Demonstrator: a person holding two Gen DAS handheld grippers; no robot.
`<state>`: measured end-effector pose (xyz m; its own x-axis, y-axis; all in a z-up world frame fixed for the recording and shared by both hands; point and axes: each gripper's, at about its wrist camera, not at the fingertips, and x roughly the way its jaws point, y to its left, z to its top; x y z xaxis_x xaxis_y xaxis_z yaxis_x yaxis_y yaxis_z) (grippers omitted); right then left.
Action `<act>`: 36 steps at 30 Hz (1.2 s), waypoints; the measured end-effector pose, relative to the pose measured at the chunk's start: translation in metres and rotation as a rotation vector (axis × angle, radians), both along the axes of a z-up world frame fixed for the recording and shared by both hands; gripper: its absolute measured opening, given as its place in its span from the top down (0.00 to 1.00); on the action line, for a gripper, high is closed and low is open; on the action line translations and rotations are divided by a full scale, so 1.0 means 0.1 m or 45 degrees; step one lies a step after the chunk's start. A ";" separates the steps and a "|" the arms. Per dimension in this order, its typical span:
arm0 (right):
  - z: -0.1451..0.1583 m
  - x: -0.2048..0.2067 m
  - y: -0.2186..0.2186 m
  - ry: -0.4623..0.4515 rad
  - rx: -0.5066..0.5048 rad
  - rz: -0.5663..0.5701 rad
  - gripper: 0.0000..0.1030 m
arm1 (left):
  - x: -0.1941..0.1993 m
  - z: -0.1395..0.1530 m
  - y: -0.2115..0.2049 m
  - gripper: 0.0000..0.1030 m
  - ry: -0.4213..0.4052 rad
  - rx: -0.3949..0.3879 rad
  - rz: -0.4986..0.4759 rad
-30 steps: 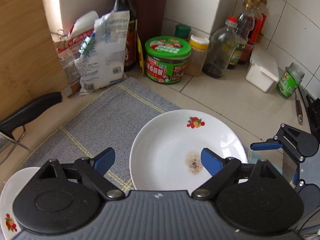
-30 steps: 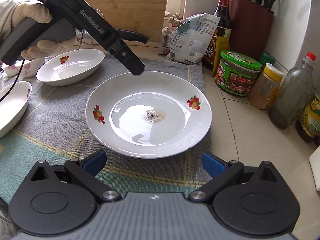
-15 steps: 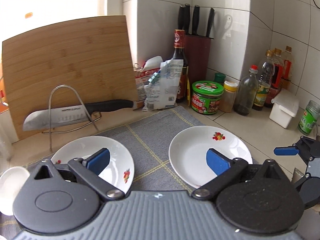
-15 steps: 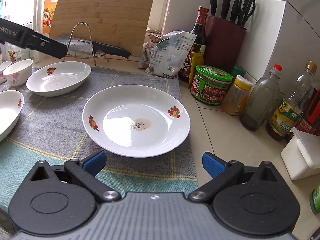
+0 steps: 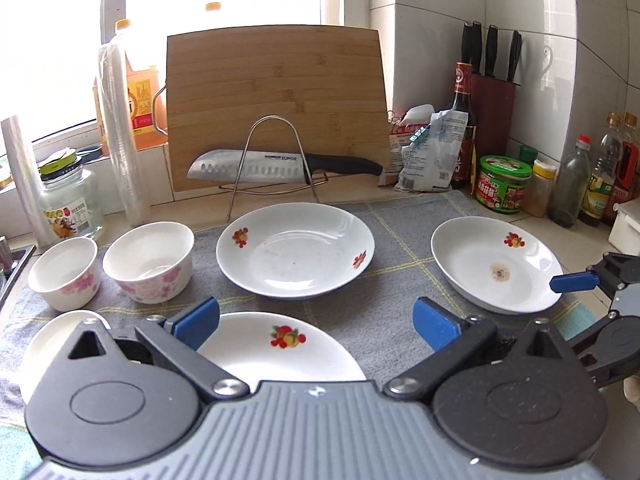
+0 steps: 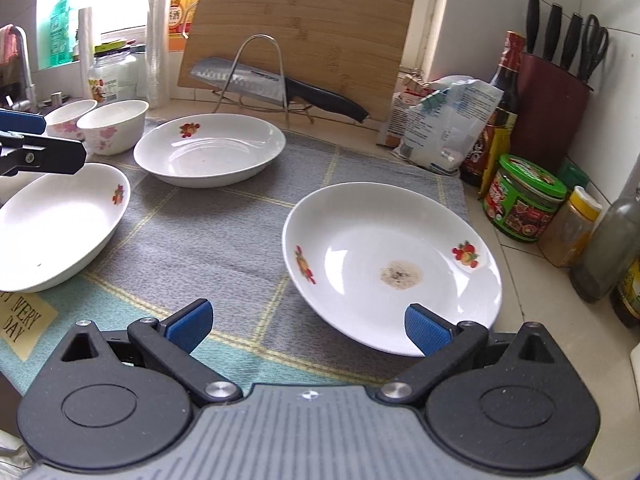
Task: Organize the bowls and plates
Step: 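Move the right tool to the rim of the large fruit-decorated plate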
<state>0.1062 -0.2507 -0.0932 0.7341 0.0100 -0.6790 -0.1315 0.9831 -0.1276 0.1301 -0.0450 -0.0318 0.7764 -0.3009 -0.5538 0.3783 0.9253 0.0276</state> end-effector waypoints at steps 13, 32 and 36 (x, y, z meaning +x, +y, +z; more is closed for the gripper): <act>0.04 0.32 0.73 0.097 0.179 0.108 0.00 | -0.24 -0.09 0.74 0.01 0.118 0.040 -0.119; -0.04 0.47 1.48 0.276 0.186 0.003 0.00 | -0.16 -0.74 1.31 0.01 0.303 0.118 -0.336; -0.10 0.48 1.50 0.316 0.164 0.001 0.00 | -0.13 -0.76 1.23 0.01 0.276 0.140 -0.357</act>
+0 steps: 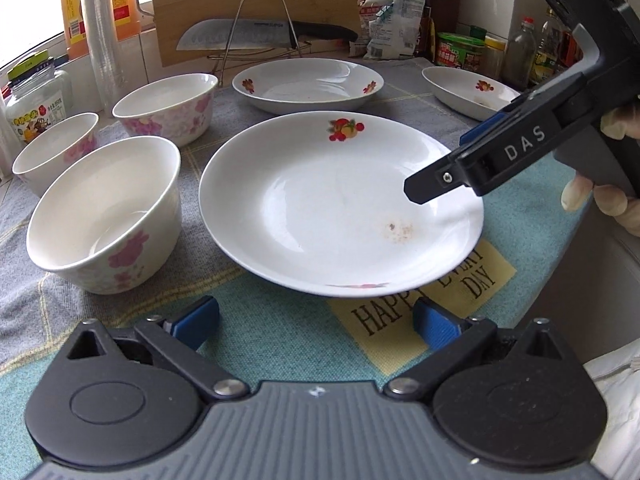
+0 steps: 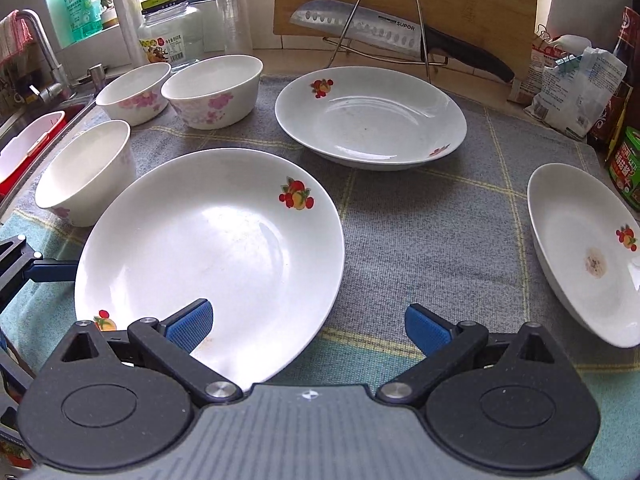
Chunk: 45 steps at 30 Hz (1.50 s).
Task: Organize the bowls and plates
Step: 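Move the right tool to the rim of the large fruit-decorated plate, then close the right tool on the plate rim and lift the plate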
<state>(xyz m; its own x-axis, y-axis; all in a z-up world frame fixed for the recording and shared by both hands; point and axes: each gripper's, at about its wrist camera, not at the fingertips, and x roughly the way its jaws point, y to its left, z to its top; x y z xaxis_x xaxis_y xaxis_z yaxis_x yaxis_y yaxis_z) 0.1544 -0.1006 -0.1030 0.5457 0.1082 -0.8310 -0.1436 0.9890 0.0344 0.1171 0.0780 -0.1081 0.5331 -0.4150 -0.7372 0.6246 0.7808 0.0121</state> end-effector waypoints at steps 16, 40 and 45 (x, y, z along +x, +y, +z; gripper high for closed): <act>-0.12 0.46 0.07 0.098 0.045 0.319 0.00 | 0.05 -0.03 -0.06 0.00 -0.026 -0.022 0.006; -0.14 0.60 0.17 0.141 -0.016 0.342 0.00 | 0.10 -0.03 0.08 0.00 -0.066 -0.043 -0.217; -0.14 0.63 0.16 0.163 -0.021 0.379 0.00 | 0.06 -0.03 0.10 0.01 -0.109 -0.051 -0.198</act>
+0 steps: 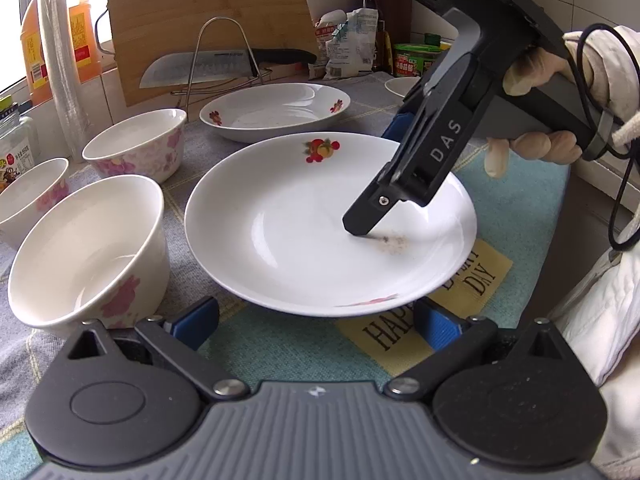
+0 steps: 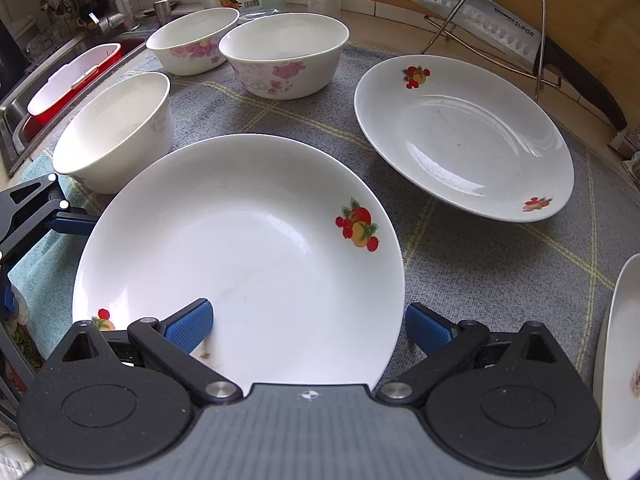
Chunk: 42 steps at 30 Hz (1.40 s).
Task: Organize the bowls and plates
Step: 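Close the right tool on the plate rim and lift the plate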
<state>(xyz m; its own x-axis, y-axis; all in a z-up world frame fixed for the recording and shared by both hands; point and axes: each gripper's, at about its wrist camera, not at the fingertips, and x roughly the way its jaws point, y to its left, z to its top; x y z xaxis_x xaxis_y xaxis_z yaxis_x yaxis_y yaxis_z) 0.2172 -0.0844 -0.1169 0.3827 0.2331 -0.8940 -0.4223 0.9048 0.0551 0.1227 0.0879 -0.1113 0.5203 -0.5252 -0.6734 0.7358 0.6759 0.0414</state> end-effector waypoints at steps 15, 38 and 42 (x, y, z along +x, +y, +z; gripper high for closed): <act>0.06 0.19 -0.10 0.118 0.163 0.235 0.00 | 0.01 0.02 -0.03 0.03 0.001 -0.034 -0.070; 0.13 0.52 -0.21 0.256 0.357 0.248 0.00 | 0.02 0.07 -0.08 0.03 0.017 0.013 -0.078; 0.13 0.53 -0.26 0.304 0.382 0.238 0.00 | 0.03 0.06 -0.07 0.03 0.019 0.017 -0.096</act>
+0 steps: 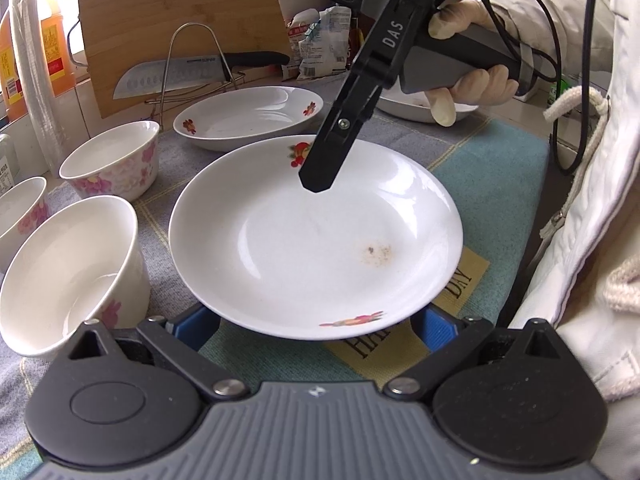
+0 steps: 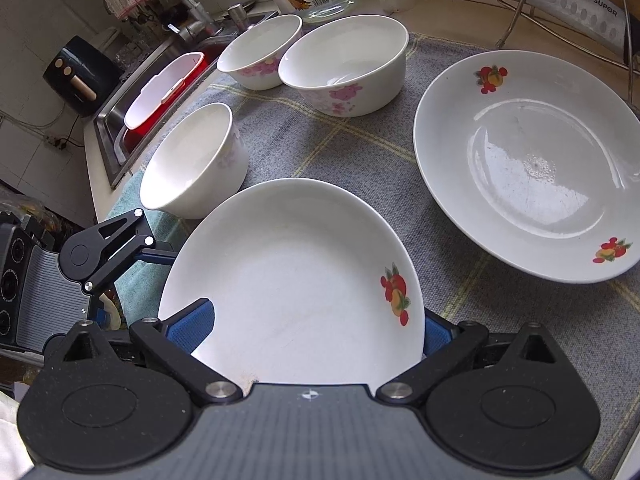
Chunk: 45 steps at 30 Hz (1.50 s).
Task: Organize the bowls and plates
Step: 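Close the right tool on the plate rim and lift the plate, then carry the held plate over the stained plate and lower it onto it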
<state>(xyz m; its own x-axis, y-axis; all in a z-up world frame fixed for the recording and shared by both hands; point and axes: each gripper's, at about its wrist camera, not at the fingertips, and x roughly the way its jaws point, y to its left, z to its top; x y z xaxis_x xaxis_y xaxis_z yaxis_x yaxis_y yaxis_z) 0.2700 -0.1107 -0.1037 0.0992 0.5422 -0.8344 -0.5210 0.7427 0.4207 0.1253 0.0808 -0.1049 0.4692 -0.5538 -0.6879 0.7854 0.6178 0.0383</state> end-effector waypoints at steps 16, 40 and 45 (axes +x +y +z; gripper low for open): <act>-0.03 -0.02 -0.03 0.014 0.001 -0.056 0.00 | 0.01 0.00 0.00 0.03 -0.021 0.018 -0.028; 0.01 -0.10 -0.06 -0.067 -0.046 -0.044 0.00 | 0.04 0.00 -0.08 0.02 0.043 -0.033 -0.034; 0.04 -0.12 -0.09 -0.078 -0.049 -0.053 0.00 | 0.04 0.04 -0.09 0.02 0.036 -0.029 -0.044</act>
